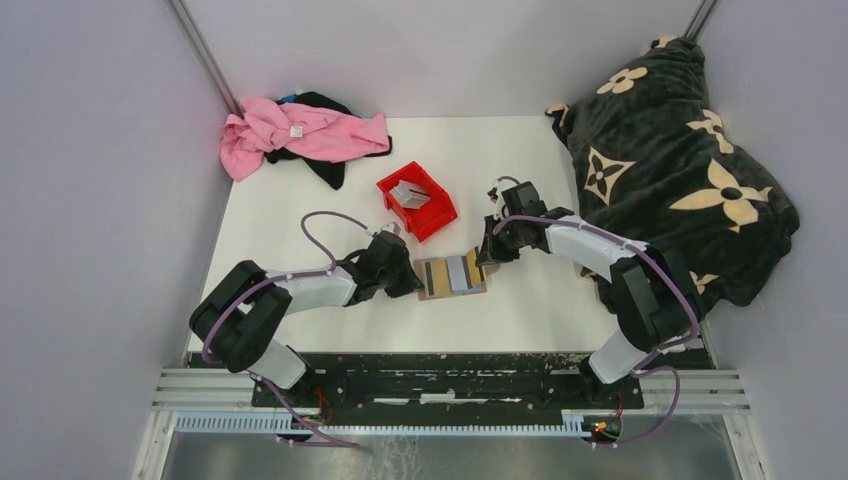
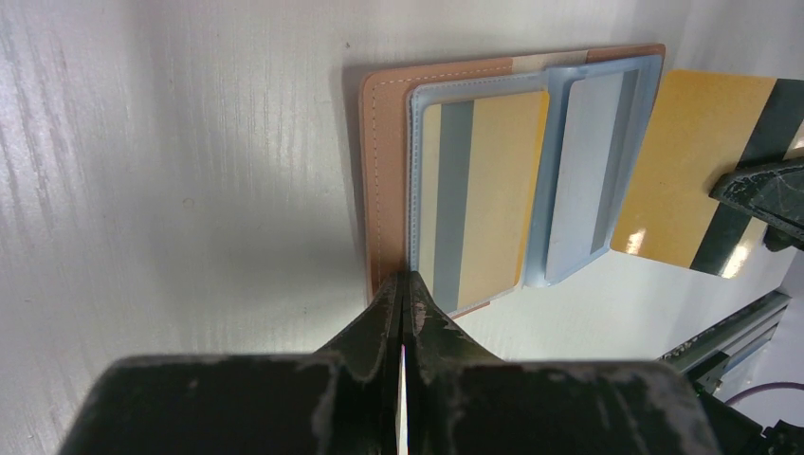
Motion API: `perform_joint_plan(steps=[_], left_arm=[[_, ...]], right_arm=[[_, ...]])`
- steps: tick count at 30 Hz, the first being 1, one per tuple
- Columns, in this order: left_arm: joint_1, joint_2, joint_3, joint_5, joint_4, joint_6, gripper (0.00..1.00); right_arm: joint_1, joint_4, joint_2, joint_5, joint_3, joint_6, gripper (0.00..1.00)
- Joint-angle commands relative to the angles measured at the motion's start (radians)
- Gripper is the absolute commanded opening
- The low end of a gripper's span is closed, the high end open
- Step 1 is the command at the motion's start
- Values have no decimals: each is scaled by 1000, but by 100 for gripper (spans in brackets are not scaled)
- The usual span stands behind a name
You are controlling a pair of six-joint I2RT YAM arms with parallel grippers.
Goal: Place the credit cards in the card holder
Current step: Turn over the card slot in the card holder.
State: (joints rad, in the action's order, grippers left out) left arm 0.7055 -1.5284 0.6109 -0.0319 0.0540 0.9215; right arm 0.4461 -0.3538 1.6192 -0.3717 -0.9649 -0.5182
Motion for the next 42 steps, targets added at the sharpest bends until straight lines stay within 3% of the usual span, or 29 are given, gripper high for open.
perform_joint_plan(steps=[1,23,42], left_arm=[[17,-66,-25,48,-132,-80,3],[17,-92,-25,44,-129,-96,3],[16,-96,-35,40,-120,-89,3]], right_arm=[[-9,-40,-24,53,-24,46,1],[-21,10,47,-7,-5,3,1],[-26,-16,-32,-45,-71,-37,1]])
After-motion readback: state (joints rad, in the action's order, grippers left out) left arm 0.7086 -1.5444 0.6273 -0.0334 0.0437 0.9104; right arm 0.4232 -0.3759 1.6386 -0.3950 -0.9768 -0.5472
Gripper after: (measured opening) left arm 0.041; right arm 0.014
